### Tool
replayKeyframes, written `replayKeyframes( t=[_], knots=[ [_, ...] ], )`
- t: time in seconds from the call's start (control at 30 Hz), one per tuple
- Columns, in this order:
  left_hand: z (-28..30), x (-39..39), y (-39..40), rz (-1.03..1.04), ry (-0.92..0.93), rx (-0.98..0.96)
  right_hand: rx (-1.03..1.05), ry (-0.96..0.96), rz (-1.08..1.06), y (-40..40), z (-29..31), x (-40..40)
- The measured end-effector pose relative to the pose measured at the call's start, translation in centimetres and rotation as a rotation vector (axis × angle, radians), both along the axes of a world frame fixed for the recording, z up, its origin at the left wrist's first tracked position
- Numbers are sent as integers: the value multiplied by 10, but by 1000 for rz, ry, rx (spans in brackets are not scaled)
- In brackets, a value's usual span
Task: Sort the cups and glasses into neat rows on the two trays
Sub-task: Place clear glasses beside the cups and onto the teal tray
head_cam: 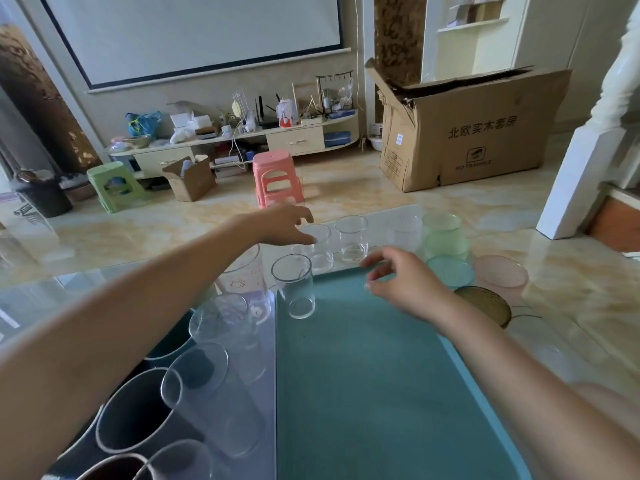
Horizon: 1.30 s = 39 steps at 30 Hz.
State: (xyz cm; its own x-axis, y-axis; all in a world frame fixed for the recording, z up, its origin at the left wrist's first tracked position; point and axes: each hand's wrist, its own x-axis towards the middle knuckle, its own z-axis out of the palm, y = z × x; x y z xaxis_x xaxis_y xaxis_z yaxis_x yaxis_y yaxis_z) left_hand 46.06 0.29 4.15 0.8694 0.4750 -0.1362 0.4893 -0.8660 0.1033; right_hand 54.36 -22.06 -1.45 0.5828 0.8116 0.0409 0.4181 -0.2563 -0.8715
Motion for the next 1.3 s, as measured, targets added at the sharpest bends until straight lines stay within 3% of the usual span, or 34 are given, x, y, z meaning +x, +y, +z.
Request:
replayKeyframes(
  t=[0.13, 0.27, 0.4, 0.5, 0.63, 0.93, 1.3],
  knots=[
    [-8, 19, 24, 28, 66, 126, -84, -156, -18, 31, -17, 21],
    [-26, 40, 42, 65, 77, 129, -111, -382, -52, 81, -11, 49],
    [-45, 59, 56, 73, -2, 103, -346, -646, -37, 124, -20, 71],
    [-56, 66, 69, 128, -80, 73, -428, -646, -20, 137, -32, 82],
    [-70, 75, 79, 140, 7, -22, -371, -644, -19, 144, -45, 89],
    [-74, 85, 82, -60, 92, 61, -304, -638, -8, 146, -48, 86],
    [-72, 94, 82, 3, 67, 5, -258, -621, -1, 142, -48, 88]
  ],
)
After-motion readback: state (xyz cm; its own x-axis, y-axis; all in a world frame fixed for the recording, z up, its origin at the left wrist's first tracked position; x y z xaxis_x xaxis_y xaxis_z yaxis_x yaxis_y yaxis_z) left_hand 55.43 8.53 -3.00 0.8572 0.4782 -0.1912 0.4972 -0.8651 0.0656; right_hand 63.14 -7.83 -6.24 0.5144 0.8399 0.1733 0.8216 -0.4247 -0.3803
